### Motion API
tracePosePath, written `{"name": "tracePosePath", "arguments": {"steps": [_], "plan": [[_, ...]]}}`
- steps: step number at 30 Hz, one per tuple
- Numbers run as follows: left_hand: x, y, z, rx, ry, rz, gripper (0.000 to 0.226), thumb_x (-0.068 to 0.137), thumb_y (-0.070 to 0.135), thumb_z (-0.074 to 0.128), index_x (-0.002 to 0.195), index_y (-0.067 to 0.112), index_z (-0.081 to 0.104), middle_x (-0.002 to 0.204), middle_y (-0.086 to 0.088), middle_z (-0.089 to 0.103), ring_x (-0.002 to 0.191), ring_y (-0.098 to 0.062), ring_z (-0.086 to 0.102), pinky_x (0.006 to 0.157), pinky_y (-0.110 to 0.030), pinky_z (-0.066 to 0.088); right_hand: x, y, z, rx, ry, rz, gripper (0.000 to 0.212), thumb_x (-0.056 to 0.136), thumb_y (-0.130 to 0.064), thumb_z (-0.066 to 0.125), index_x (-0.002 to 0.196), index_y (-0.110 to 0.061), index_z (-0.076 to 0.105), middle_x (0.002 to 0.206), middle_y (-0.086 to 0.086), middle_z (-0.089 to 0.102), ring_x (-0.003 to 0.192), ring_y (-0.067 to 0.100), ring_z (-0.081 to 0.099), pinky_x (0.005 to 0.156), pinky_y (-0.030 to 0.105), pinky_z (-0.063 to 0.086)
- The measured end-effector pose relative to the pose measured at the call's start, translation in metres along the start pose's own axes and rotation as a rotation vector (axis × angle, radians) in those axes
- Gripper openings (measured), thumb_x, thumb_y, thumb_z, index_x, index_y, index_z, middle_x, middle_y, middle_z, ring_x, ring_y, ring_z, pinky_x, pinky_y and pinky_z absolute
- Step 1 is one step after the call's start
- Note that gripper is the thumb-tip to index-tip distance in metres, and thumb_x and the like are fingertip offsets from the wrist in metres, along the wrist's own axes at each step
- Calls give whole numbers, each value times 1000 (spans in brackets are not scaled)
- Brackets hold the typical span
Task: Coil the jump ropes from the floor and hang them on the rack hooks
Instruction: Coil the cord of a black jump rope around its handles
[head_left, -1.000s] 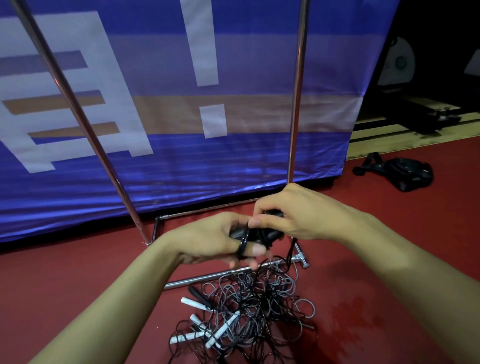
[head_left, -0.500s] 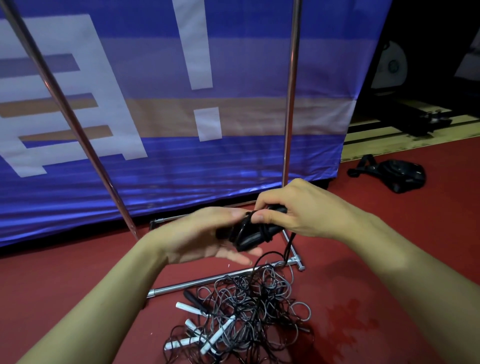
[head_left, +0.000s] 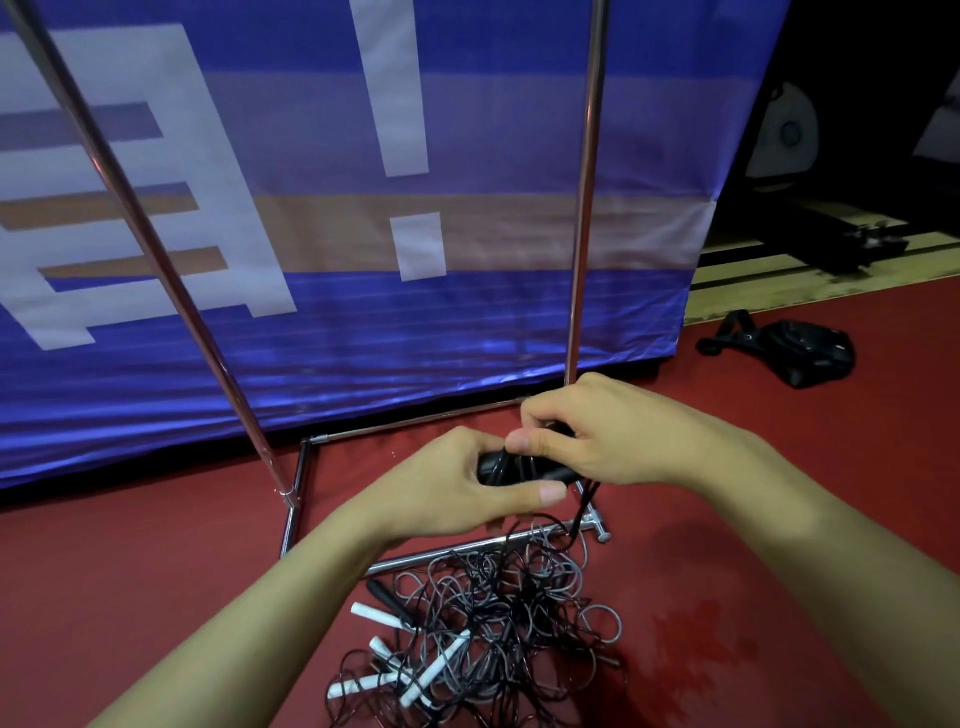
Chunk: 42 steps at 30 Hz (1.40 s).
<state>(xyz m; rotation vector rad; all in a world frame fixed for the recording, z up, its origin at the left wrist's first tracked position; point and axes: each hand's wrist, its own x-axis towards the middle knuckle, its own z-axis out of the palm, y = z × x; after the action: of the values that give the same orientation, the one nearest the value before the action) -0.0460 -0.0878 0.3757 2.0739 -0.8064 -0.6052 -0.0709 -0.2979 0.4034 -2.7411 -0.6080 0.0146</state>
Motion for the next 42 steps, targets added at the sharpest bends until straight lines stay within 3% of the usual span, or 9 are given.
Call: {"name": "tracePosePath", "arguments": {"steps": [4,8,14,18,26,31,34,36,42], "plan": [[1,-4,-1,26,-55,19,23,92,36,77,88,13,73,67,-2,63,57,-15,51,59,-33,40,1,5,-4,89,-67,-64,44,97,-62,50,75,-26,63,58,-10,53,55,11,46,54,26,34],[0,-4,-1,68,-133,43,22,93,33,77,72,34,69,62,8,55,56,-12,45,56,-30,33,-2,15,-14,180,-175,-86,33,97,-52,60,91,-26,79,73,-2,70,64,16,58,63,36,47],[-1,1,-5,20,-193,102,19,93,31,77,75,30,72,64,-1,57,58,-14,47,58,-33,35,3,28,-10,403,-280,-82,29,98,-43,59,78,-24,69,65,-14,61,61,0,52,62,16,42],[-1,1,-11,27,-107,145,15,94,34,76,90,20,75,72,-22,62,60,-20,49,57,-47,40,-2,47,-7,614,-194,2,18,98,-31,67,81,-25,66,72,-5,61,66,6,51,63,16,40],[-3,-1,-19,-72,40,242,6,95,21,75,96,18,70,80,-12,72,67,-13,64,66,-26,49,7,30,19,665,-43,-56,41,109,-33,43,79,-5,52,75,3,45,69,11,40,63,23,35],[-4,-6,-27,-165,204,265,43,95,22,73,133,28,56,79,-8,72,60,-16,61,57,-24,49,12,29,48,1107,40,154,21,109,-7,40,101,-9,59,71,0,46,60,6,40,68,27,37],[-3,-15,-39,-194,354,262,33,94,23,71,126,26,65,76,-3,69,58,-15,59,52,-30,49,11,35,54,1047,-34,50,11,108,-19,47,114,-12,52,70,-5,44,60,6,36,58,19,36],[-2,-24,-47,-203,403,224,23,96,17,69,119,18,67,75,1,68,60,-17,60,53,-31,53,10,34,47,951,16,97,15,109,-24,47,104,-10,50,70,-6,50,57,6,35,53,18,34],[5,-36,-38,-304,410,143,14,99,11,66,112,5,63,76,-4,71,61,-24,68,59,-31,60,15,28,46,506,143,160,36,111,-23,41,83,-27,64,71,-10,56,68,4,52,75,28,43]]}}
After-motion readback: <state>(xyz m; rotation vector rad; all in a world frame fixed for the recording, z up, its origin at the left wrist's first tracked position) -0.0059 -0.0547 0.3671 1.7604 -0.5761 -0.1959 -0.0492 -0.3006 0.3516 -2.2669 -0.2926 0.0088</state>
